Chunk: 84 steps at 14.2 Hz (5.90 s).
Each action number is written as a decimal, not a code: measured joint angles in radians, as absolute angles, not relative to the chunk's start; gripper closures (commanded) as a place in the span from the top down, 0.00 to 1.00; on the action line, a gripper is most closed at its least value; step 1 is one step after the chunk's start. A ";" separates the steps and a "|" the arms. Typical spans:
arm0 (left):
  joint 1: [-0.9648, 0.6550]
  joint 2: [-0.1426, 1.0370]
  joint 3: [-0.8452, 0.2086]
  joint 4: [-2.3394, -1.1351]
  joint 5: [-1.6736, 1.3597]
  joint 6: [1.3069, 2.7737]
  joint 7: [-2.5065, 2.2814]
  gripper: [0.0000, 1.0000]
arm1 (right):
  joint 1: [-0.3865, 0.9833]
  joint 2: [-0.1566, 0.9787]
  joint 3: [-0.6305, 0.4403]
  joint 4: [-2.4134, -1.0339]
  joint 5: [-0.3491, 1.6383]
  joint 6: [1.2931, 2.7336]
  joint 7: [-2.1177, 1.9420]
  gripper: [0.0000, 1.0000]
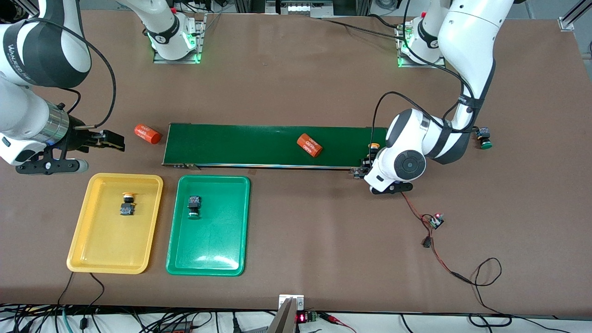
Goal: Sort buttons by color to trays
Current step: 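Place the yellow button on the belt with the left gripper and release it, then grasp the green button on the table with the left gripper, then carry the green button onto the belt with the left gripper and release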
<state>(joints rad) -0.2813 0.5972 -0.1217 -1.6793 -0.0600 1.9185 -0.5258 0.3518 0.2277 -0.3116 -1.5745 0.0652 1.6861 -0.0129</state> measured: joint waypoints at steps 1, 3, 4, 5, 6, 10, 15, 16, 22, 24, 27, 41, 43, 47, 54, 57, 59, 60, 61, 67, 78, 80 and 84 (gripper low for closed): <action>-0.281 0.596 -0.122 -1.670 -0.059 1.924 -0.542 1.00 | 0.353 0.228 -0.312 -1.575 0.065 1.686 -0.013 1.00; -0.281 0.589 -0.121 -1.588 -0.059 1.927 -0.587 1.00 | 0.353 0.228 -0.312 -1.575 0.065 1.686 -0.013 1.00; -0.281 0.584 -0.120 -1.559 -0.059 1.921 -0.610 1.00 | 0.353 0.228 -0.312 -1.575 0.065 1.686 -0.013 1.00; -0.281 0.579 -0.117 -1.534 -0.058 1.896 -0.621 1.00 | 0.353 0.228 -0.312 -1.575 0.065 1.686 -0.013 1.00; -0.275 0.566 -0.104 -1.500 -0.048 1.827 -0.622 1.00 | 0.353 0.228 -0.312 -1.575 0.065 1.686 -0.013 1.00; -0.189 0.522 -0.086 -1.469 0.051 1.677 -0.460 1.00 | 0.354 0.228 -0.312 -1.576 0.065 1.686 -0.013 1.00; -0.011 0.503 -0.079 -1.480 0.164 1.554 -0.181 1.00 | 0.356 0.228 -0.311 -1.576 0.065 1.686 -0.013 1.00; 0.011 0.506 -0.078 -1.492 0.179 1.552 -0.168 1.00 | 0.356 0.228 -0.311 -1.576 0.065 1.686 -0.013 1.00; 0.111 0.563 -0.078 -1.565 0.201 1.562 -0.138 1.00 | 0.356 0.228 -0.311 -1.576 0.065 1.686 -0.013 1.00; 0.147 0.575 -0.078 -1.589 0.201 1.588 -0.132 1.00 | 0.356 0.228 -0.311 -1.577 0.065 1.685 -0.013 1.00; 0.181 0.575 -0.078 -1.635 0.241 1.631 -0.130 1.00 | 0.356 0.227 -0.311 -1.579 0.065 1.674 -0.013 1.00; 0.260 0.556 -0.081 -1.832 0.340 1.788 -0.088 1.00 | 0.356 0.227 -0.311 -1.581 0.065 1.661 -0.013 1.00; 0.260 0.536 -0.083 -1.844 0.340 1.788 -0.088 1.00 | 0.356 0.227 -0.311 -1.581 0.065 1.660 -0.013 1.00; 0.263 0.508 -0.082 -1.888 0.340 1.789 -0.088 1.00 | 0.356 0.227 -0.311 -1.581 0.065 1.660 -0.013 1.00; 0.349 0.505 -0.081 -2.021 0.340 2.006 -0.081 1.00 | 0.356 0.227 -0.311 -1.582 0.065 1.659 -0.013 1.00; 0.353 0.509 -0.082 -2.044 0.340 2.054 -0.078 0.90 | 0.356 0.227 -0.311 -1.582 0.065 1.656 -0.013 1.00; 0.353 0.513 -0.086 -2.047 0.340 2.061 -0.077 0.71 | 0.356 0.227 -0.311 -1.582 0.065 1.650 -0.013 1.00; 0.352 0.514 -0.087 -2.046 0.340 2.062 -0.077 0.63 | 0.356 0.227 -0.311 -1.582 0.065 1.648 -0.013 1.00; 0.351 0.515 -0.089 -2.047 0.340 2.063 -0.077 0.58 | 0.356 0.227 -0.311 -1.583 0.065 1.647 -0.013 1.00; 0.351 0.516 -0.092 -2.046 0.340 2.064 -0.076 0.45 | 0.356 0.227 -0.311 -1.583 0.065 1.645 -0.013 1.00; 0.286 0.508 -0.121 -1.880 0.287 1.824 -0.080 0.33 | 0.356 0.227 -0.311 -1.583 0.065 1.645 -0.013 1.00; 0.245 0.499 -0.131 -1.783 0.190 1.726 -0.116 0.32 | 0.356 0.227 -0.311 -1.583 0.065 1.645 -0.013 1.00; 0.101 0.490 -0.144 -1.642 0.083 1.666 -0.309 0.29 | 0.356 0.226 -0.311 -1.583 0.065 1.645 -0.013 1.00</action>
